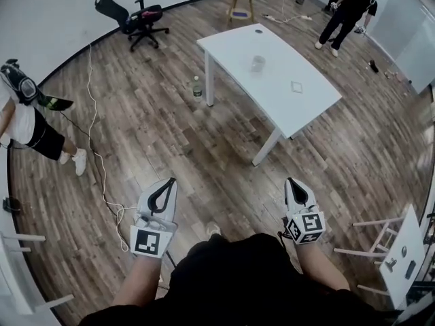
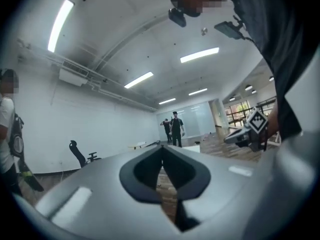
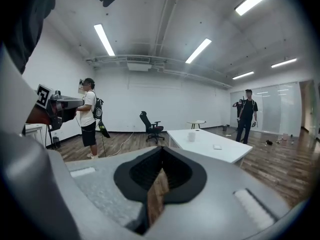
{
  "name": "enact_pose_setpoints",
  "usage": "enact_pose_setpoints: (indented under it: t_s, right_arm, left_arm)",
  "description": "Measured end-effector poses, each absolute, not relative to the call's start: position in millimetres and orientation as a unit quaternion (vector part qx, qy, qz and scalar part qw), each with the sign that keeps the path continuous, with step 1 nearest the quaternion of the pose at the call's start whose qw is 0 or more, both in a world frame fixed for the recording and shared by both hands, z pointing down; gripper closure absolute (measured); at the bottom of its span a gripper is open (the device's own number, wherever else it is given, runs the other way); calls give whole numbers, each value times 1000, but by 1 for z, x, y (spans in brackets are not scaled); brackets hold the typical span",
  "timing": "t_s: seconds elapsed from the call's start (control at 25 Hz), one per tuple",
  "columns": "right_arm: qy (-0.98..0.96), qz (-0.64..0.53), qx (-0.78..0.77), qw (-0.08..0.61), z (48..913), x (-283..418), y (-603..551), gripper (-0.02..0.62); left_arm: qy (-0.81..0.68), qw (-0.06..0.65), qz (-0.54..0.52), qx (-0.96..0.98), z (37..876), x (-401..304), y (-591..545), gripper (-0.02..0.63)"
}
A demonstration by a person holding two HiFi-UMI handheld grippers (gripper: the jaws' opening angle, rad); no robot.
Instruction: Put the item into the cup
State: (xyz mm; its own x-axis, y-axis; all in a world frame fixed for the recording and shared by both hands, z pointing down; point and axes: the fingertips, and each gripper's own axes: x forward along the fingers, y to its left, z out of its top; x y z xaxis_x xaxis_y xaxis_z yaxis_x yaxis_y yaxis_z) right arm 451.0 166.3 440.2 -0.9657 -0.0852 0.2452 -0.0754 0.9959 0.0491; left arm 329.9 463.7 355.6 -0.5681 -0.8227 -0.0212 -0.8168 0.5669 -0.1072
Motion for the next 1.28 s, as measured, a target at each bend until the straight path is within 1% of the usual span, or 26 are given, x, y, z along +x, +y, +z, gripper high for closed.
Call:
enact_pose_setpoints:
  t_s: [0.24,0.36,0.56,0.8,1.08,1.28]
  right_arm:
    - [-987,-59,48,140,420,436,148,594]
    - [-987,-58,41,147,427,423,150,594]
    - [-990,-44,18,133,436,378,164,594]
    - [-994,-38,3,103,449,321,166,594]
    - [-994,-25,-5,105,464,262,142,594]
    - [-993,0,-2,116,472,204,119,594]
  left_arm:
    - [886,49,-24,-460,364,297,461,606]
    - [893,33,-22,-449,378,295,468,606]
    - [897,14,-24,-441,387,278,473,606]
    - [903,17,-51,-425,383,225,480,606]
    - [906,5,-56,-420,385,170,453,606]
    - [895,7,-102,-434,383,125,435,606]
